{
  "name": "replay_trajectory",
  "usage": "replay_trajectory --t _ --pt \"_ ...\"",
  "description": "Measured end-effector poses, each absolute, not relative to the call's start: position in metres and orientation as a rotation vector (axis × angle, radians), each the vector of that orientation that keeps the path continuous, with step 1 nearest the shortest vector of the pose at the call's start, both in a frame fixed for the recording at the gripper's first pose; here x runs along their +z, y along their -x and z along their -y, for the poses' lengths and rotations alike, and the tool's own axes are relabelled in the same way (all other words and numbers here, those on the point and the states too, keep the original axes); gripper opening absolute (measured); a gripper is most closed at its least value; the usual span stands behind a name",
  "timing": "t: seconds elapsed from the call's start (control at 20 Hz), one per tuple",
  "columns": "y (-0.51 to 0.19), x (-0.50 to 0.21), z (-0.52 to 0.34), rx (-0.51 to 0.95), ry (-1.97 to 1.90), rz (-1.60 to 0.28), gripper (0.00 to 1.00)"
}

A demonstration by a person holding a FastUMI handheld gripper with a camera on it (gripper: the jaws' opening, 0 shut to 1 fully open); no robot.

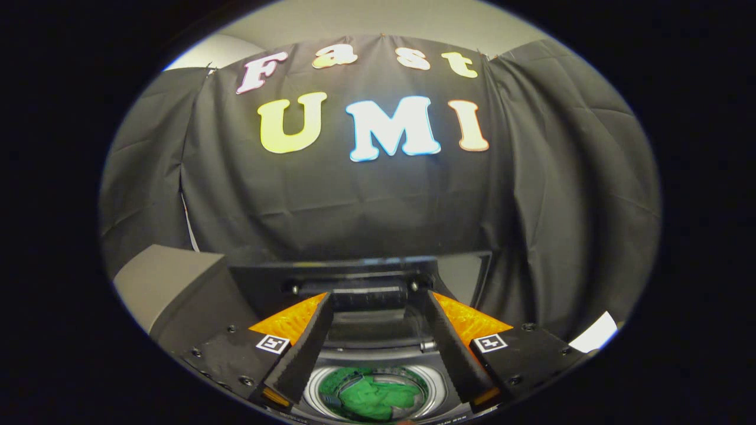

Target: Put the clothes into the washing machine and then close the washing machine lid.

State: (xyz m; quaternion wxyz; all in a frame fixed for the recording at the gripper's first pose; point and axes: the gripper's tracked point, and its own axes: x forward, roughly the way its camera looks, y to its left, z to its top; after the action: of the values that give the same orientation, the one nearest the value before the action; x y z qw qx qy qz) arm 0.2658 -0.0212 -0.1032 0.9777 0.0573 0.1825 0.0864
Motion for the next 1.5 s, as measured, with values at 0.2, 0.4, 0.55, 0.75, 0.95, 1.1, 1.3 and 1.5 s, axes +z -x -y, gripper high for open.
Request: replay_trajectory --t 0.2,0.4,0.55,0.75,0.95,1.1,1.3,1.5 --pt "-0.304 -0.086 0.008 0.190 -0.105 -0.321 0.97" --pt "-0.339 -0.081 -0.007 0.199 -0.118 -0.311 0.97" --pt "-0.353 -0.090 -0.016 0.201 -0.130 -0.336 0.97" --pt "-0.358 -0.110 -0.025 0.211 -0.110 -0.390 0.97" --pt "-0.357 -0.122 -0.027 0.222 -0.076 -0.437 0.98" --pt "-0.350 -0.121 -0.026 0.226 -0.078 -0.445 0.98" --pt "-0.339 -0.122 -0.024 0.225 -0.076 -0.440 0.99" --pt "-0.319 -0.119 -0.020 0.225 -0.073 -0.415 0.98"
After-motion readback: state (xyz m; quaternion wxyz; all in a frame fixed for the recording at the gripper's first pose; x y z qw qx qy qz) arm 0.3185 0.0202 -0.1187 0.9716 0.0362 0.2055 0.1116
